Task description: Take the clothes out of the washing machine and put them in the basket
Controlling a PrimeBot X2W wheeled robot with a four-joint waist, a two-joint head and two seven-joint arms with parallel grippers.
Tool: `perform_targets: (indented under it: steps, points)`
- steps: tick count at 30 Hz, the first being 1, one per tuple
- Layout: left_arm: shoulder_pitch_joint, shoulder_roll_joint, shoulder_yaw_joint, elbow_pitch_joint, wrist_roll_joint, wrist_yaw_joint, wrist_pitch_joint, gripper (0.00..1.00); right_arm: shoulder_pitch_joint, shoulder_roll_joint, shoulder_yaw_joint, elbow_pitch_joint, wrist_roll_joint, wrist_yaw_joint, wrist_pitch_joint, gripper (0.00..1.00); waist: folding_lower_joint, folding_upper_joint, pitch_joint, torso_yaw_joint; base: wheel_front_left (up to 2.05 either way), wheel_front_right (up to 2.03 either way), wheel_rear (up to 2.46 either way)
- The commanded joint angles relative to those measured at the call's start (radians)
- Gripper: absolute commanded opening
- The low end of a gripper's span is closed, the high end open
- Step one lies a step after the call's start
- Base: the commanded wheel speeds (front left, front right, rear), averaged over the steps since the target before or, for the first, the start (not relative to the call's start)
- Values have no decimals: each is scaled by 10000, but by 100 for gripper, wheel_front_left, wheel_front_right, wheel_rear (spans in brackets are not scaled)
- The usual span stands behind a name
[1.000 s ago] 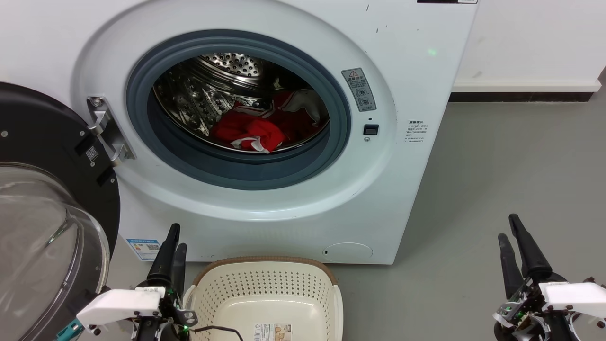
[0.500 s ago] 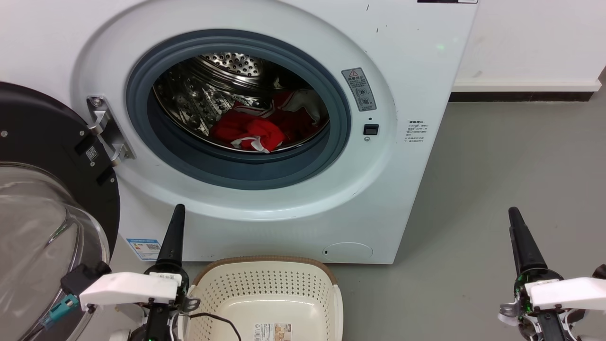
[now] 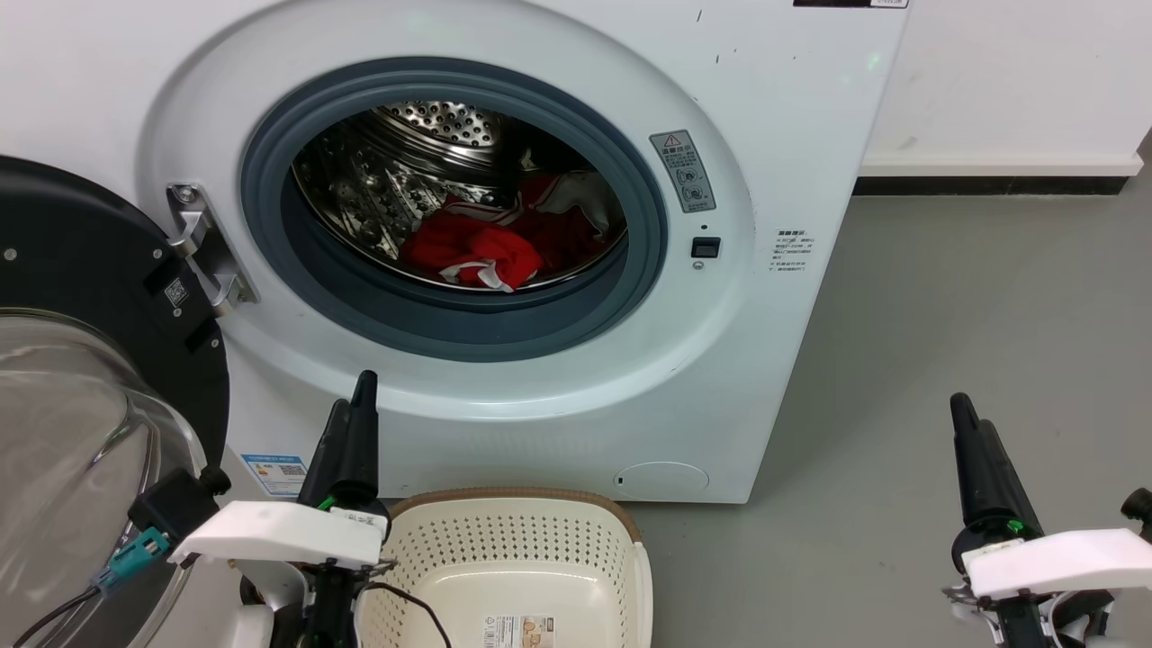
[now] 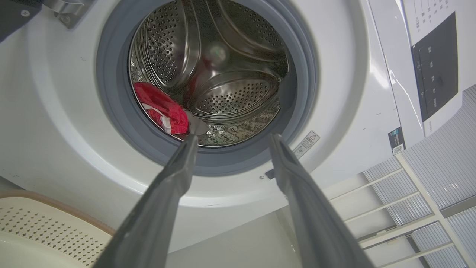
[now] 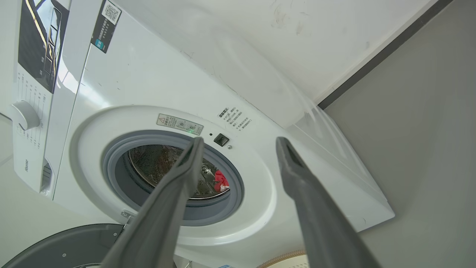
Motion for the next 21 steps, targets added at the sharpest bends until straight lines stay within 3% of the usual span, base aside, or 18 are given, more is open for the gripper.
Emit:
perform_targets:
  steps: [1, 21]
  points:
    - [-303, 29, -72, -191, 356, 28, -92, 100, -15, -6, 38, -214, -373, 3, -110, 100, 0, 0, -3, 4, 0, 0, 0]
    - [-409, 31, -605, -124, 3542, 173, -728, 100, 212, -3, 181, -331, -3698, 2, -721, 100, 0, 0, -42, 87, 0, 0, 0]
